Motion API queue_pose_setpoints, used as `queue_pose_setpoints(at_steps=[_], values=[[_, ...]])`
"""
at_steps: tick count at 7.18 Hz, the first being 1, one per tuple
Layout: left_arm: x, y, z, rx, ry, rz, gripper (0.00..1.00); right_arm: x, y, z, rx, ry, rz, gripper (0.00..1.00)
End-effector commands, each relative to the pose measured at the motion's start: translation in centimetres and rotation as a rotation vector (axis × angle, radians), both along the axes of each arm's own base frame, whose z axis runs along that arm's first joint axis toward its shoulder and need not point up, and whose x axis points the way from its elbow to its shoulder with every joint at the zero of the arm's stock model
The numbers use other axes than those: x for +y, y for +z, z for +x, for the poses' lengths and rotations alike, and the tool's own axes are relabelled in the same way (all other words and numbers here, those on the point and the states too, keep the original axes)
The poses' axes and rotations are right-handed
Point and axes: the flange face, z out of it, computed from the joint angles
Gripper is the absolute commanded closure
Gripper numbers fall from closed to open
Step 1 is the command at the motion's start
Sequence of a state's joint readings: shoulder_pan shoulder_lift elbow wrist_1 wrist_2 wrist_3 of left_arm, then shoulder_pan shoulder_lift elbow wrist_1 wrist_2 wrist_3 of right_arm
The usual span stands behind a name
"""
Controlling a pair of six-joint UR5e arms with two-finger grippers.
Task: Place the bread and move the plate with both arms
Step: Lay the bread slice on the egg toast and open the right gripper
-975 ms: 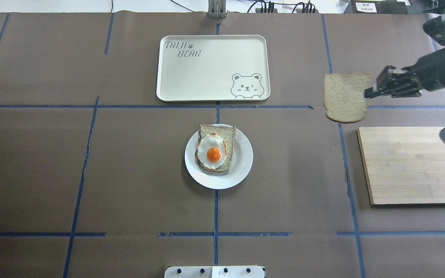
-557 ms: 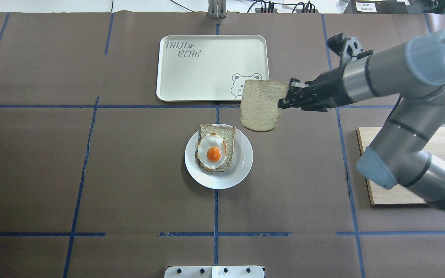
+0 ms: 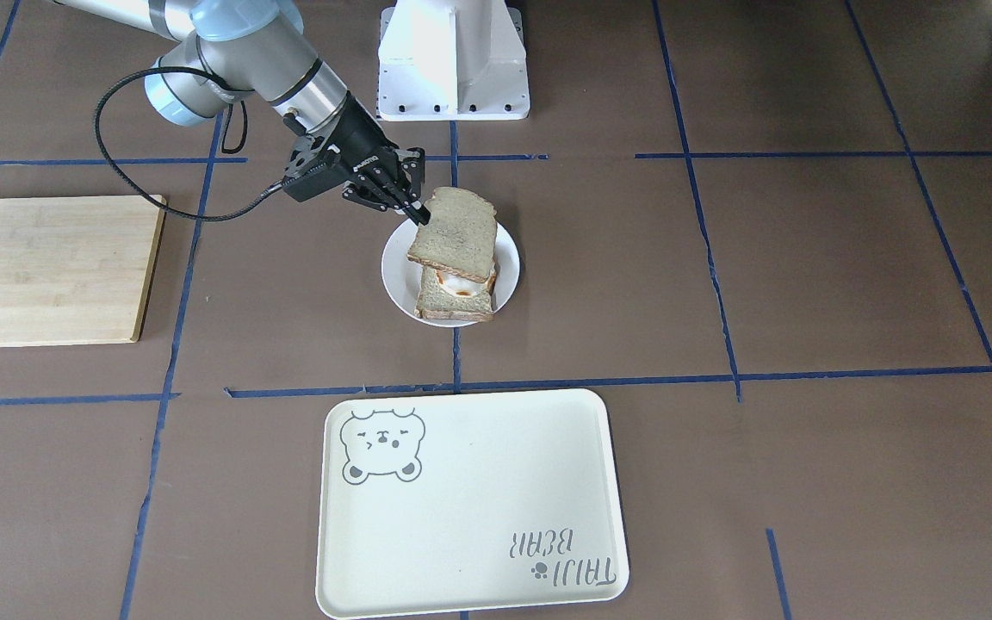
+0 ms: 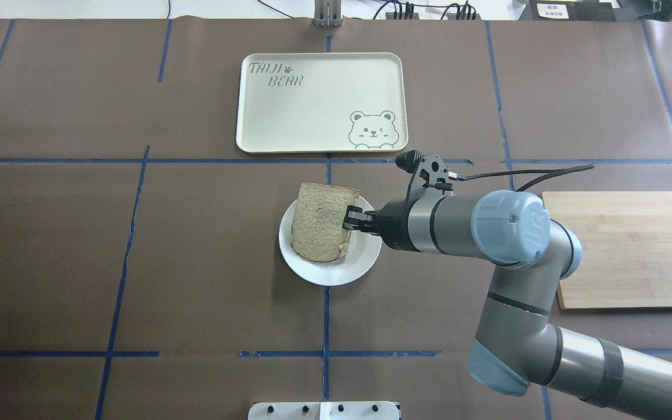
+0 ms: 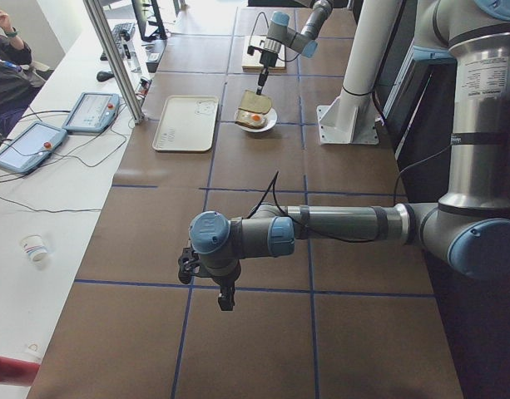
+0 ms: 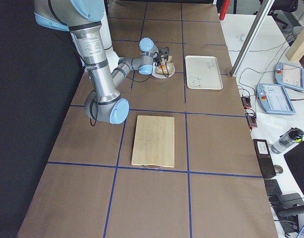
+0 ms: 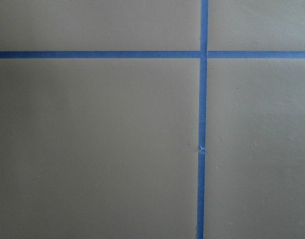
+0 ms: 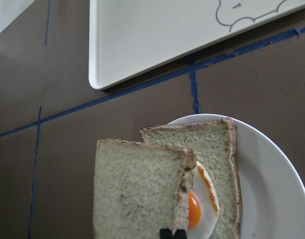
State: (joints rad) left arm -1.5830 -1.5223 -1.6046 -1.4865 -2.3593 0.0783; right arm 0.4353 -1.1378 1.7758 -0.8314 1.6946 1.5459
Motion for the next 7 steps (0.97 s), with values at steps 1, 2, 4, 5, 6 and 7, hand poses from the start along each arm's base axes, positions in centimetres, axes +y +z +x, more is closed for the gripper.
queue_pose_setpoints(at_steps=[1, 2, 4, 5, 6, 7], values=[[0.0, 0.1, 0.0, 0.000, 0.001, -0.001, 0.00, -0.1, 1.1, -2.4, 0.035, 0.007, -0.003, 1.00], [0.0, 0.0, 0.0, 0.000, 0.001, 0.000, 0.00, -0.1, 1.2, -2.4, 0.041, 0.004, 0.012, 1.00], [0.0, 0.0, 0.0, -0.001, 0.001, 0.002, 0.00, -0.5, 2.7, -2.9, 0.090, -0.001, 0.033, 1.00], [-0.1, -0.1, 0.0, 0.000, 0.001, 0.003, 0.00, -0.6, 3.5, -3.6, 0.106, -0.004, 0.028, 0.96], [-0.1, -0.1, 0.0, 0.000, 0.002, 0.005, 0.00, -0.8, 3.5, -3.7, 0.107, -0.002, 0.026, 0.73], [-0.1, -0.2, 0.0, 0.000, 0.002, 0.006, 0.00, -0.8, 3.4, -3.7, 0.104, -0.002, 0.026, 0.29]])
